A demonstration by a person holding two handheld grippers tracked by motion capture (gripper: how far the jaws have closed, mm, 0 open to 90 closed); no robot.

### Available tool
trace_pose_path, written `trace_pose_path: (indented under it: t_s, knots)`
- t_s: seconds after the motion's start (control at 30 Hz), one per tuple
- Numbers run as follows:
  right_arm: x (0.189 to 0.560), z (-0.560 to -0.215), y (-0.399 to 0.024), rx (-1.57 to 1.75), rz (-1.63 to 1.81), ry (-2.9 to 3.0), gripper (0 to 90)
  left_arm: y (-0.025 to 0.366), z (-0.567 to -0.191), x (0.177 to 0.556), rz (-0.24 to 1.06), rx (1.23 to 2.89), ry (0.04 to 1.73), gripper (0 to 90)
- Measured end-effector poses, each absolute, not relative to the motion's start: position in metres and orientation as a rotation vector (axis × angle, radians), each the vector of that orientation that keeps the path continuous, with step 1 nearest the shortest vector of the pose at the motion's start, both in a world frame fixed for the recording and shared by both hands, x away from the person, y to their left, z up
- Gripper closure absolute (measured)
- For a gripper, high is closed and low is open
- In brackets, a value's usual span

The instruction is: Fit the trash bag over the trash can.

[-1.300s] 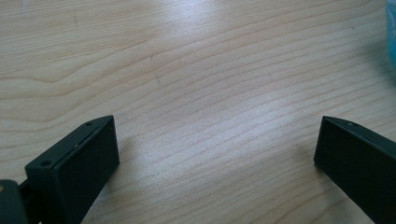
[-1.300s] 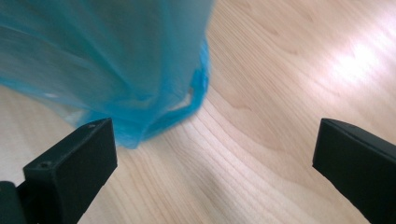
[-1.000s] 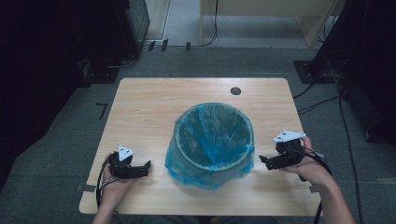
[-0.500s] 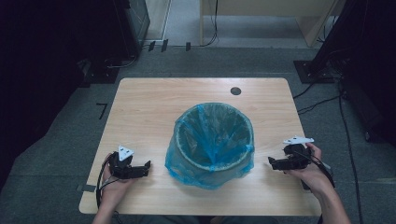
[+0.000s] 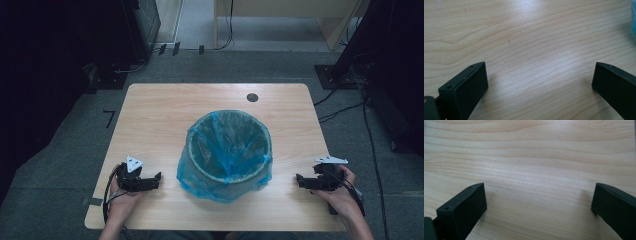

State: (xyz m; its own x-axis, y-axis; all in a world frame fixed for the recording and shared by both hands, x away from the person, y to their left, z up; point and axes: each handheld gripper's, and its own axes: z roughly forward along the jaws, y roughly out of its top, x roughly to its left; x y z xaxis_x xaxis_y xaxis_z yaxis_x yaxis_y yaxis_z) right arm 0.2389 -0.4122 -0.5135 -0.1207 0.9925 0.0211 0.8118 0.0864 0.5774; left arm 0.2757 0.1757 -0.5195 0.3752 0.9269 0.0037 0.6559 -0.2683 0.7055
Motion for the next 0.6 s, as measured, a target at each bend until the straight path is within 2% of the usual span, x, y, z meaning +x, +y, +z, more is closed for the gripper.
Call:
trace_pose_path:
  t_s: [0.6]
  knots:
    - [0.192, -0.524, -0.418, 1.737, 0.763, 1.847, 0.0, 0.175, -0.52, 0.275, 0.567, 2.017, 1.363, 0.0]
